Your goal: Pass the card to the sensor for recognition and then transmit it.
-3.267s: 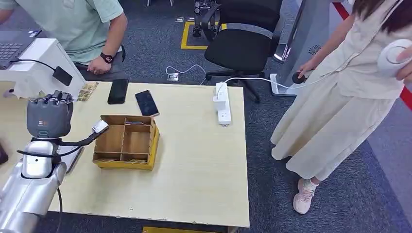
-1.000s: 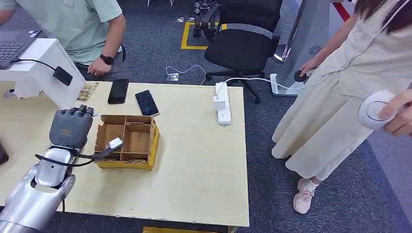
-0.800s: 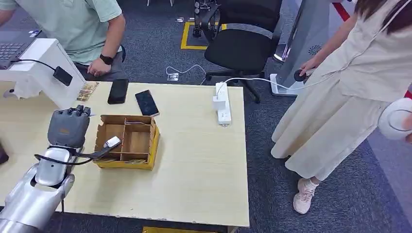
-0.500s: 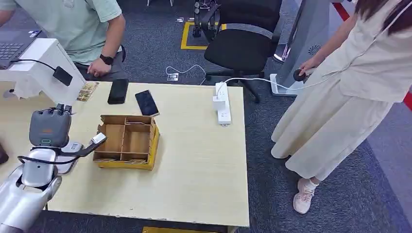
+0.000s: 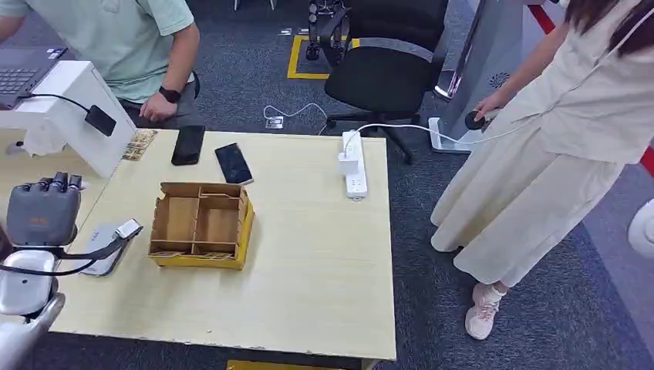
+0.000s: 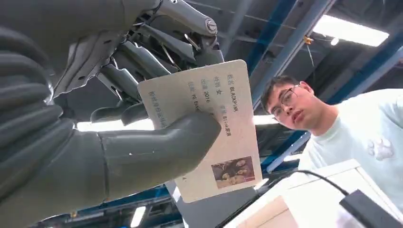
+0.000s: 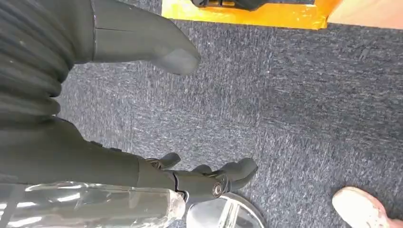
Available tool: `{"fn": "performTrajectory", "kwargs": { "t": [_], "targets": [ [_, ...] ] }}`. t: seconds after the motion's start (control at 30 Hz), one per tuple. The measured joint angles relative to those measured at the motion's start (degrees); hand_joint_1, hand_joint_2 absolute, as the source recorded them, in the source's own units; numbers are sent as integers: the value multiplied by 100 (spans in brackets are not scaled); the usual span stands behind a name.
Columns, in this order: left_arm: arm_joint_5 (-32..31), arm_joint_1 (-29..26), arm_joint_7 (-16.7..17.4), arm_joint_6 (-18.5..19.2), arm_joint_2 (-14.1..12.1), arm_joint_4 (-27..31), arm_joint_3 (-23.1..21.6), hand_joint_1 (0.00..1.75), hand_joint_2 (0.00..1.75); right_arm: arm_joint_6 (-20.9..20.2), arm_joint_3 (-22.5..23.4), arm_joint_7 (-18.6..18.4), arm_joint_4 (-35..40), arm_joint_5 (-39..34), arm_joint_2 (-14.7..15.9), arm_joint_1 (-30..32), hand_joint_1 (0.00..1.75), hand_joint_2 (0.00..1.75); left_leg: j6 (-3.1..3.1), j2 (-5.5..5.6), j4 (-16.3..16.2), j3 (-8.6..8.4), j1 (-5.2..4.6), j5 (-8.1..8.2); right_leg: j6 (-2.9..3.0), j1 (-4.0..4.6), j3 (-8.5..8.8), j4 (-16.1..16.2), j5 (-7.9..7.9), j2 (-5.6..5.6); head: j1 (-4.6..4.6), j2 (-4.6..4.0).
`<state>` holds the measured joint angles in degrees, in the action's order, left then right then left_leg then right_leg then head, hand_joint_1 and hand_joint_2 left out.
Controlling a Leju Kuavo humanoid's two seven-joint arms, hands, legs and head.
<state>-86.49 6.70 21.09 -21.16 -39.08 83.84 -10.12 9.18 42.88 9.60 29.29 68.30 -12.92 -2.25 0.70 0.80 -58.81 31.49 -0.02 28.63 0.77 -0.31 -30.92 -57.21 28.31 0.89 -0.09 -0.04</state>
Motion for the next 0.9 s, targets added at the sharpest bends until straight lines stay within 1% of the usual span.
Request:
{"fn": "performTrajectory", "kwargs": {
  "t": [0.13, 0.33, 0.6, 0.67, 0.77, 0.9],
  "targets": [
    [0, -53, 4, -13, -2, 4, 9, 175, 175, -17, 41, 7, 31, 61, -11, -1, 0, 175, 0, 0, 0, 0, 0, -1, -1, 0, 0, 0, -1, -1, 0, 0],
    [0, -45, 13, 81, -6, -44, -59, 175, 175, -35, 129, 11, 63, 133, -50, -7, 0, 175, 0, 0, 0, 0, 0, -1, -1, 0, -1, 0, -1, -1, 0, -2],
    [0, 95, -37, 205, -20, -258, -278, 175, 175, -46, 186, 17, 92, 218, -81, -24, 0, 175, 0, 0, 0, 0, 0, -1, -1, 0, -1, 0, -1, -1, 2, -2],
    [0, 146, -129, 268, -11, -343, -313, 175, 175, -54, 205, 15, 111, 238, -92, -23, 0, 175, 0, 0, 0, 0, 0, -1, -1, 0, -1, 0, -1, 0, 2, -2],
    [0, 247, -151, 407, -9, -501, -477, 175, 175, -98, 262, 15, 144, 306, -101, -24, 0, 175, 0, 0, 0, 0, 0, -1, -1, 0, 0, 0, -2, -1, 2, -2],
    [0, 278, 125, 395, -37, -794, -735, 175, 175, -120, 334, 15, 192, 374, -127, -18, 0, 175, 0, -3, 0, 0, 0, -1, 0, 0, -2, 0, -2, 5, 2, 0]
  ]
}}
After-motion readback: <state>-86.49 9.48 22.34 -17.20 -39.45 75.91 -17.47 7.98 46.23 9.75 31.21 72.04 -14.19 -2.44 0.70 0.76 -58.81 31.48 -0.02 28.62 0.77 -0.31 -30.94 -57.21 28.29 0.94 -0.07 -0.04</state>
